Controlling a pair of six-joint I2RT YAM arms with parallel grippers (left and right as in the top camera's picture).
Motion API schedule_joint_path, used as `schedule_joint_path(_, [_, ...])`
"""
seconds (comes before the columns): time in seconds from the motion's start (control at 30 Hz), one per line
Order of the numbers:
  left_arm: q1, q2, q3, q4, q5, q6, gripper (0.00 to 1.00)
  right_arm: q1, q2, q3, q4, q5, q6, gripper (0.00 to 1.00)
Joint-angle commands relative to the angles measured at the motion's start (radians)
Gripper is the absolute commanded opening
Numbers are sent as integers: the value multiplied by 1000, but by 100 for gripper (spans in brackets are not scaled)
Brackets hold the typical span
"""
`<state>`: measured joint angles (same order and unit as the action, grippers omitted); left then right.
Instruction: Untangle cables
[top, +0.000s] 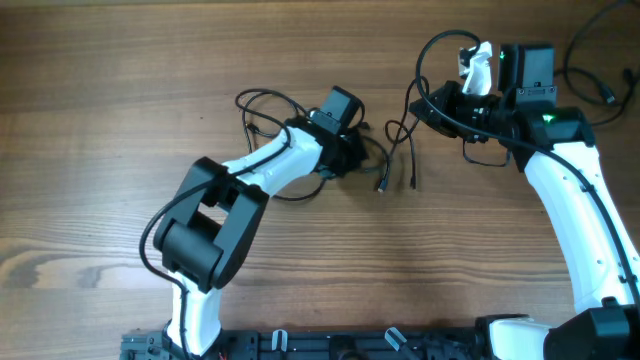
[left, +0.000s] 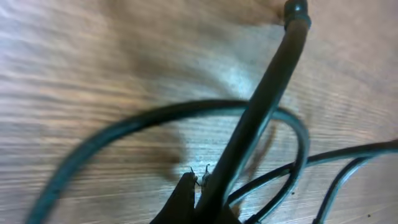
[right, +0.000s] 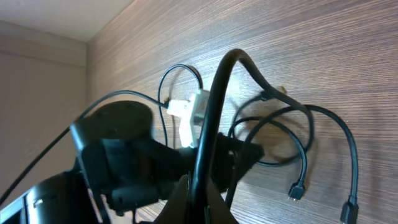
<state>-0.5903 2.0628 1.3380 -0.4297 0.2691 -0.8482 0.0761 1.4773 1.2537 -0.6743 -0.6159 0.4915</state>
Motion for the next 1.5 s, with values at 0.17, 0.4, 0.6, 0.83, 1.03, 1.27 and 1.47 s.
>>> schedule_joint_path(0.17, [-55,-417,2,-11,-9,213,4,3,6,1,-9,43,-21,5])
schedule_joint_path(0.4, [-16,-603,2,-10,-13,212,4,3,6,1,-46,77,-21,57])
schedule_joint_path(0.6, [-8,-606,2,-16,-13,181,4,3,6,1,-43,-85,-223,83])
schedule_joint_path(0.83, [138,-606,2,-10,209,-59,4,3,6,1,-106,-161,-699,83])
schedule_joint_path(1.03, [224,-606,2,99,515,-134,4,26,31,1,-88,-80,-558,76])
schedule_joint_path(1.27, [266,-606,2,169,702,-190,4,53,147,-5,-47,-55,-705,75])
schedule_joint_path(1.47, [268,-606,2,180,730,-215,4,116,203,-5,24,-54,-723,39])
